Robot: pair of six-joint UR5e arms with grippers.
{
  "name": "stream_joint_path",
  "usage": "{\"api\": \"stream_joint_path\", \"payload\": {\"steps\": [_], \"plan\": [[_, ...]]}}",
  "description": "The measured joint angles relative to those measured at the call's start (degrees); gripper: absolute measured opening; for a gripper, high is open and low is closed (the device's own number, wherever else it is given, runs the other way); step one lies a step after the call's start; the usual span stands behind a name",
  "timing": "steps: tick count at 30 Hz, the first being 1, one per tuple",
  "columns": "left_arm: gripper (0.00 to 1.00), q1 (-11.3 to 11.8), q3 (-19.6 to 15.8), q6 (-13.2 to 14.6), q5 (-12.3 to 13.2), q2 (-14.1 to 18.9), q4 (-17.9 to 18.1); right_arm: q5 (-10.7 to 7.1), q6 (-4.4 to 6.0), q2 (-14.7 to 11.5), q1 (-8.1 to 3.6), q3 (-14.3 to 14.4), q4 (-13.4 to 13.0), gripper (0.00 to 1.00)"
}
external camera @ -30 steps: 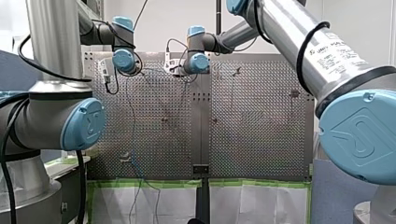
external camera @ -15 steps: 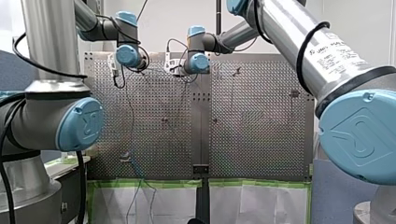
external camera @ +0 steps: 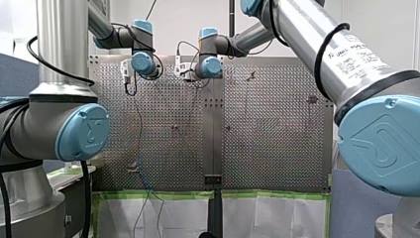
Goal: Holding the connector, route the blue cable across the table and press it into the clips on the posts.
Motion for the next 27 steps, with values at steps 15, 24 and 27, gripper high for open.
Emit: {"api": "stream_joint_path", "payload": {"steps": [15,24,27], "plan": [[1.0,-0.44,4.73,0.3,-0.55,-7.66,2.03,-0.01,0.0,0.03,-0.17,0.0,-0.02,0.0],[1.0,-0.58,7.53,0.33,-1.63,-10.63,2.45,-0.02,0.0,0.06,-0.22,0.0,-0.01,0.0],[1.0,-0.58,7.71,0.26,-2.0,-10.79,2.51,0.0,0.0,0.08,-0.22,-0.01,0.0,0.0]]}}
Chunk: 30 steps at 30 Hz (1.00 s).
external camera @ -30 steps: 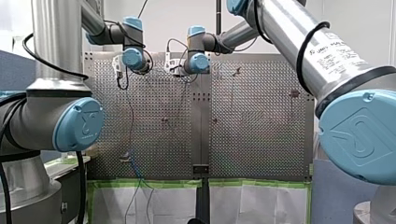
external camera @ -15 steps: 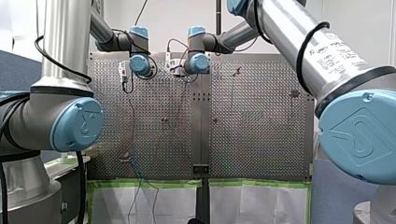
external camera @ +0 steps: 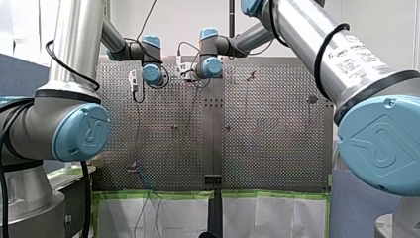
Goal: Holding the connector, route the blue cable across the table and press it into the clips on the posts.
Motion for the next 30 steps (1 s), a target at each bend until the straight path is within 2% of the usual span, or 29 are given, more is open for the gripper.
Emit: {"api": "stream_joint_path", "payload": {"steps": [1,2,3,4,5,7,8,13,21,26,30], "plan": [[0.91,-0.01,0.02,-0.02,-0.07,-0.02,0.01,0.0,0.0,0.0,-0.01,0.0,0.0,0.0],[0.77,-0.03,0.03,-0.05,-0.2,-0.03,0.01,0.0,0.0,0.0,-0.02,0.0,0.0,0.0],[0.77,-0.05,0.03,-0.07,-0.37,-0.02,0.02,0.0,0.0,0.01,-0.04,0.0,0.0,0.0],[0.55,-0.06,0.03,-0.09,-0.63,-0.01,0.02,0.01,0.0,0.0,-0.04,0.0,0.0,0.0],[0.4,-0.08,0.04,-0.1,-1.05,0.0,0.02,0.0,0.0,0.0,-0.04,0.01,0.0,0.0],[0.4,-0.15,0.04,-0.13,-1.72,0.02,0.02,0.0,0.0,0.01,-0.05,0.0,0.0,0.0],[0.0,-0.22,0.04,-0.14,-2.06,0.01,-0.02,0.0,0.0,0.01,-0.05,0.0,0.01,0.0],[0.0,-0.5,0.06,-0.79,-3.22,0.05,-0.82,-0.02,0.0,0.07,-0.11,0.02,0.04,0.0],[0.0,-1.27,-0.68,-2.23,-6.79,0.7,-3.12,-0.04,0.0,0.28,-0.04,0.07,0.12,0.0],[0.0,-1.61,-2.88,-3.0,-8.38,2.79,-1.99,-0.03,-0.03,1.13,0.25,0.09,0.31,0.0],[0.0,-1.82,-4.82,-2.77,-8.39,4.65,-0.29,0.0,-0.1,2.07,0.63,0.08,0.42,0.0]]}}
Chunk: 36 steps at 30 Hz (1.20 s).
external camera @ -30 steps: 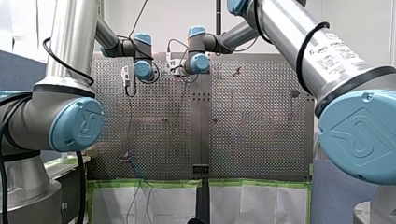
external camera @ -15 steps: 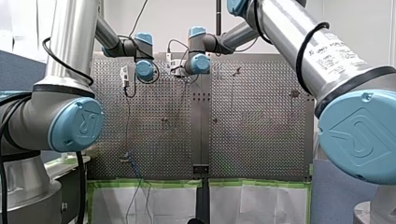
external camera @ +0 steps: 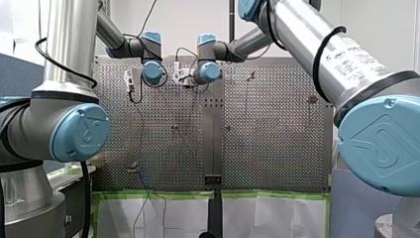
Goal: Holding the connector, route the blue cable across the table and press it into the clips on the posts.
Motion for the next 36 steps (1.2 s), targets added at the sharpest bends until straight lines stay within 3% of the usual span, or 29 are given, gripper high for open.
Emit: {"api": "stream_joint_path", "payload": {"steps": [6,16,24,36], "plan": [[0.0,-0.3,-2.8,0.73,0.34,0.85,2.79,0.15,-0.13,0.88,0.32,0.42,0.09,0.0],[0.0,-0.42,-7.77,0.71,0.05,0.49,7.5,0.45,-0.33,1.04,-0.22,3.86,0.04,0.0],[0.0,-1.62,-12.08,1.05,0.4,-2.85,9.21,0.63,-0.44,1.08,-0.17,7.44,-0.23,0.0],[0.0,-2.4,-18.22,0.66,1.85,-6.96,14.01,0.83,-3.08,1.19,0.07,12.56,-0.73,0.0]]}}
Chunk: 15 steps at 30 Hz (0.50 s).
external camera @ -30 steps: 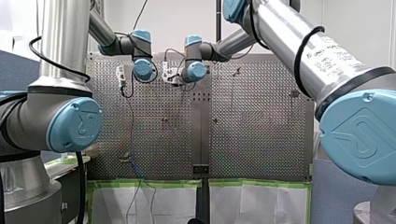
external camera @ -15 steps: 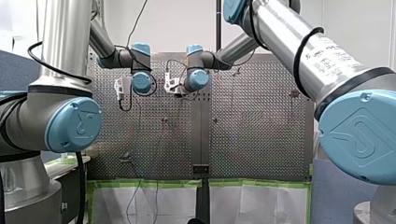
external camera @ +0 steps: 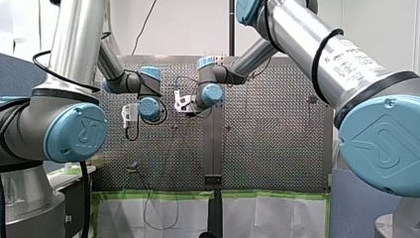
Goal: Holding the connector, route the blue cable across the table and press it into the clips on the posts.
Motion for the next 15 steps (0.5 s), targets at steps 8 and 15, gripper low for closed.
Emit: {"api": "stream_joint_path", "payload": {"steps": [8,15], "plan": [[0.0,0.01,-1.47,-0.46,2.34,-3.69,3.61,0.25,-0.7,0.01,-0.58,3.53,-1.62,0.0],[0.0,0.19,-1.47,-1.66,5.75,-5.43,7.13,0.21,-0.44,0.19,-0.54,5.57,-3.54,0.0]]}}
